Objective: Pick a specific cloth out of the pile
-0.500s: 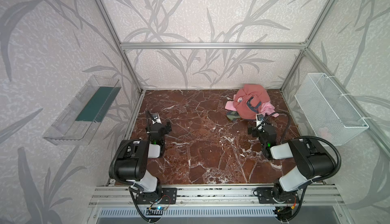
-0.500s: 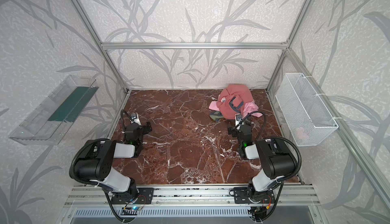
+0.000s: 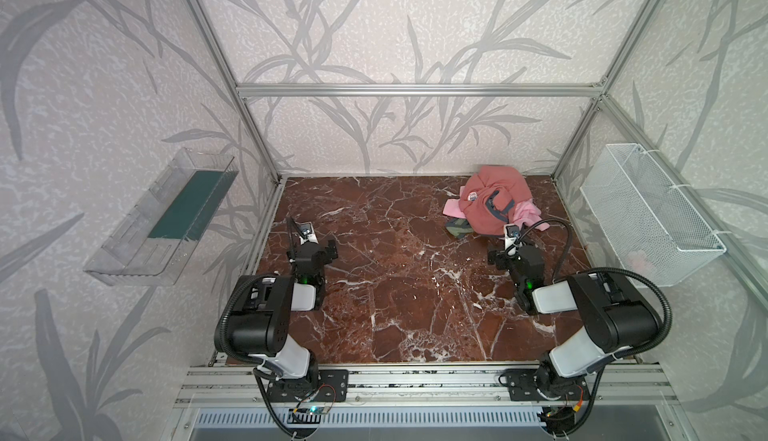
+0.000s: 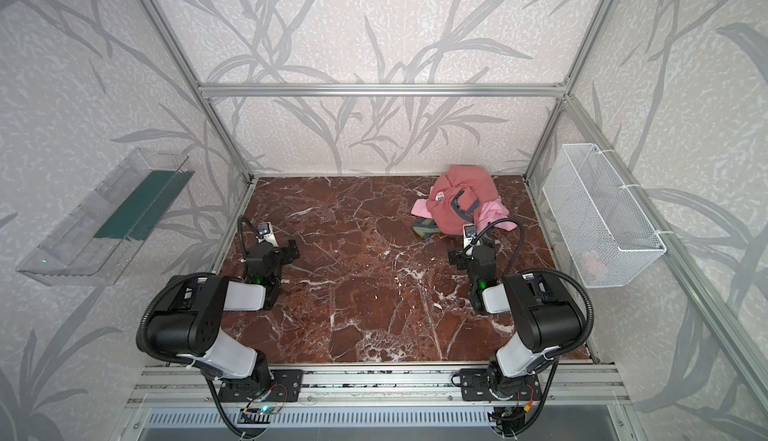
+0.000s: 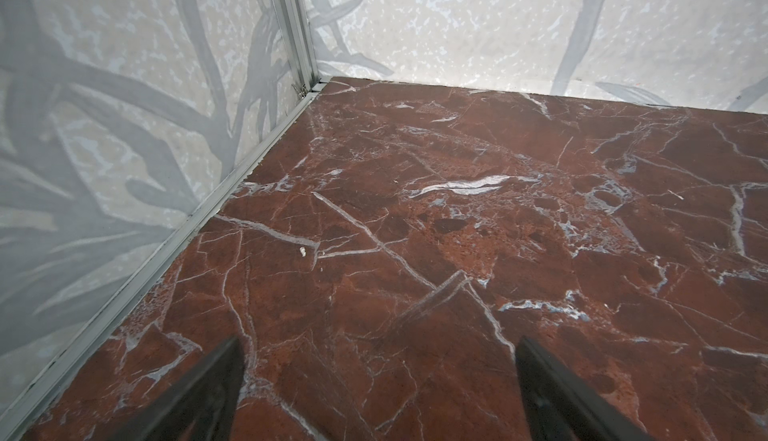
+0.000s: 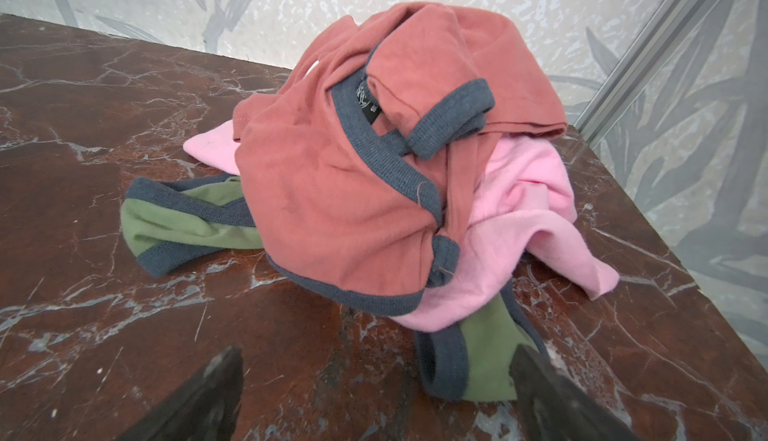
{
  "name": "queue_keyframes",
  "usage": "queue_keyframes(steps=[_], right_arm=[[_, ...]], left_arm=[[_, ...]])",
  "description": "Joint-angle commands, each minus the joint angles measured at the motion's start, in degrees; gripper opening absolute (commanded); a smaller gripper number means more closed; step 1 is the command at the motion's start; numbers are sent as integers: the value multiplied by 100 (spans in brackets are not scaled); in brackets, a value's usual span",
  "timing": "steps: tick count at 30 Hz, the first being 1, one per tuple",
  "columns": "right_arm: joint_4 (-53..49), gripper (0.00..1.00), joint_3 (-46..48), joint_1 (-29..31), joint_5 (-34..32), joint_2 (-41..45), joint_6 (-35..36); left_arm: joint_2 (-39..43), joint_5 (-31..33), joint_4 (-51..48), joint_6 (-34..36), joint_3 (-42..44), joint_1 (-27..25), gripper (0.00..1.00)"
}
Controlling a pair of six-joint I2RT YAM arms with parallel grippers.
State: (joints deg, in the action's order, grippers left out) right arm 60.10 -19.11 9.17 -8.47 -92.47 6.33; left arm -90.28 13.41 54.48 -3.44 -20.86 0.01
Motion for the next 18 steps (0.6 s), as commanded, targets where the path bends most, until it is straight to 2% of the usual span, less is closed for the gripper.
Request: queue_keyframes(steps=[1, 13, 16, 18], right_arm=[[178, 99, 21, 24, 12, 89, 54], [83, 99, -32, 8, 21, 94, 36], [-313, 99, -203, -200, 380, 135, -136], [-314, 99, -207, -202, 381, 135, -136]], left_arm=[[19, 30, 105, 93, -32, -8, 99], [19, 30, 104, 89, -32, -14, 99], [22, 30, 106, 88, -32, -10, 99], [19, 30, 102, 85, -32, -10, 99]])
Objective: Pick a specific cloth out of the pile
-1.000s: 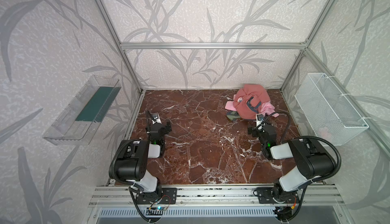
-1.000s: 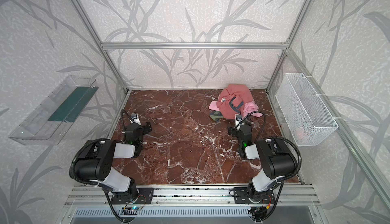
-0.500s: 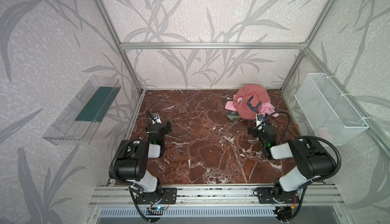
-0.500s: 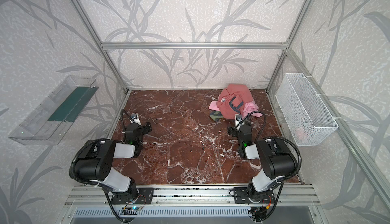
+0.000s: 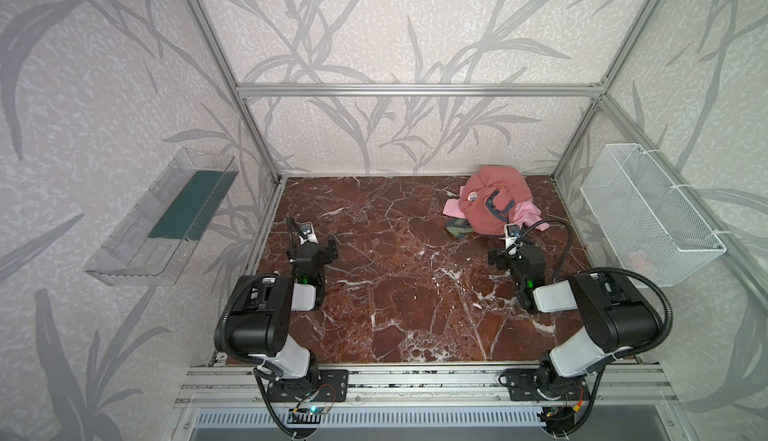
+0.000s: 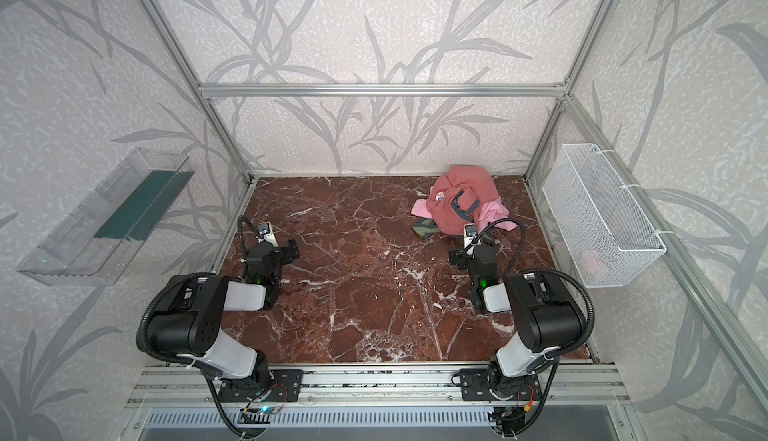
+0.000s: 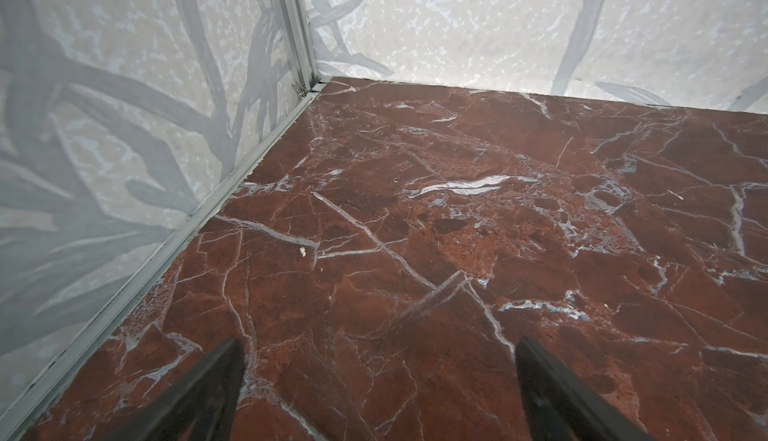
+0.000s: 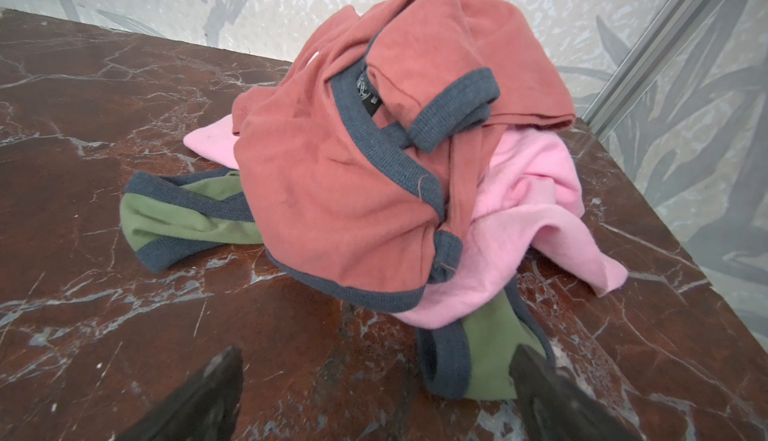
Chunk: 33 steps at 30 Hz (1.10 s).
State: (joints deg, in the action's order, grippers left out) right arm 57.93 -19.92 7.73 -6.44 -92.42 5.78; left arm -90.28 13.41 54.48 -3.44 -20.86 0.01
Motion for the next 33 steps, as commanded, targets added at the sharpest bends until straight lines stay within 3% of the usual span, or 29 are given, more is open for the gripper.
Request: queue_keyframes(steps=[1, 5, 7, 10, 14, 17, 20, 25, 33], right_arm=[[-95, 99, -126, -61, 178, 134, -79], [-135, 100, -16, -1, -270, 476, -145], [-683, 95, -75, 98, -680, 998, -132], [-2362, 91, -651, 478, -1292, 1783, -190], [-4331, 81, -1635, 1016, -1332, 2189, -547], [-5118, 81, -2191, 1628, -1402, 1973, -521], [-5852, 77, -2756, 1843, -884, 1471, -940], [-6291, 61, -3472, 1927, -241, 490, -1427], [-6812, 61, -4641, 1952, 45, -1011, -1698]], left_arm=[[23, 31, 104, 82, -32, -6, 98], [187, 151, 5, 69, -23, -27, 71], [637, 411, -576, 9, -140, -50, 64], [1160, 327, -2021, 146, -699, -112, 51], [1498, 542, -2958, -286, -1239, -341, 50], [1610, 186, -3385, -712, -1550, -406, 50], [1565, -268, -3902, -1134, -1904, -472, 50], [1427, -853, -4325, -1470, -2266, -594, 50], [1229, -1090, -4342, -1598, -2427, -664, 50]])
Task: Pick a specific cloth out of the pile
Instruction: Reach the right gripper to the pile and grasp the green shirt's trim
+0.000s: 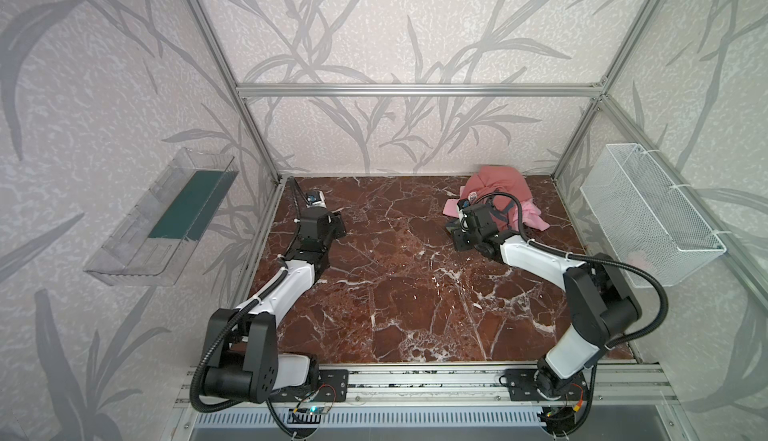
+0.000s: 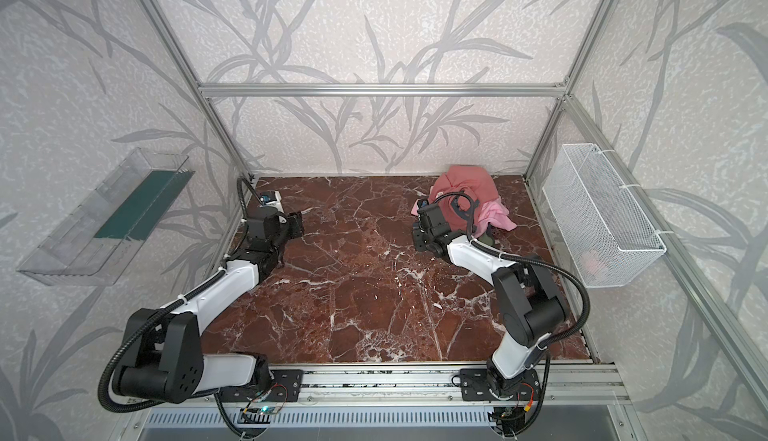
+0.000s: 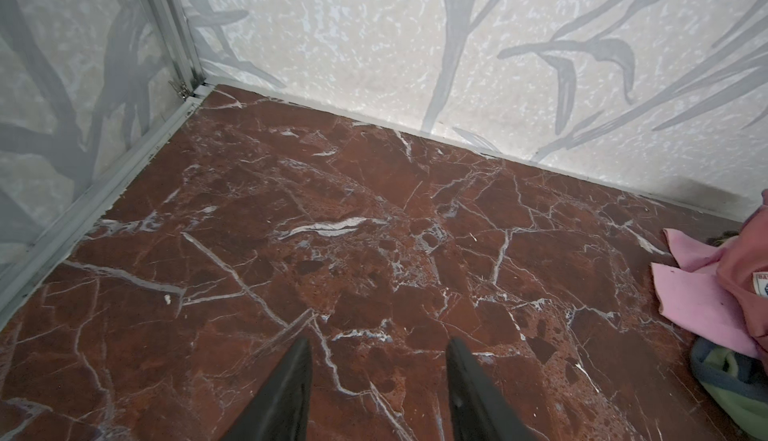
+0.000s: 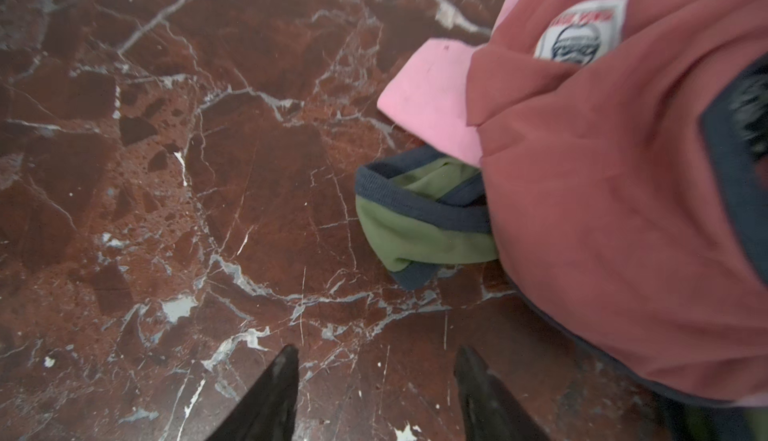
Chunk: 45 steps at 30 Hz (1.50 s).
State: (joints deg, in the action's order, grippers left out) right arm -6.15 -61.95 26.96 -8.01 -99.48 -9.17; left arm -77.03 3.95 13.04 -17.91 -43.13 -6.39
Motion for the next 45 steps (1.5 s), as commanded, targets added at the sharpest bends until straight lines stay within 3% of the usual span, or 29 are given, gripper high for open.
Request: queue_keyframes(steps=[1, 16, 28, 32, 38, 45], right_arm=[[-481, 61, -571, 24, 210, -442, -223], [-1332, 64, -1862, 28, -634, -1700, -270], [-1510, 55, -2289, 28, -1002, -2261, -279], [-1502, 44, -2403, 24, -1170, -2405, -265], [-1558, 0, -2472, 28, -1369, -2323, -304], [-1469, 0, -2010, 29, -1297, -1088, -333]], left_arm=[[-122, -136, -192, -155, -212, -20, 50], [-365, -82, -201, -2, -371, -16, 50], [-435, -153, -143, -36, -352, -16, 50], [-425, -131, -144, -19, -351, -11, 50], [-392, -105, -167, -11, -374, -11, 50], [-269, -140, -214, -76, -386, -17, 50]])
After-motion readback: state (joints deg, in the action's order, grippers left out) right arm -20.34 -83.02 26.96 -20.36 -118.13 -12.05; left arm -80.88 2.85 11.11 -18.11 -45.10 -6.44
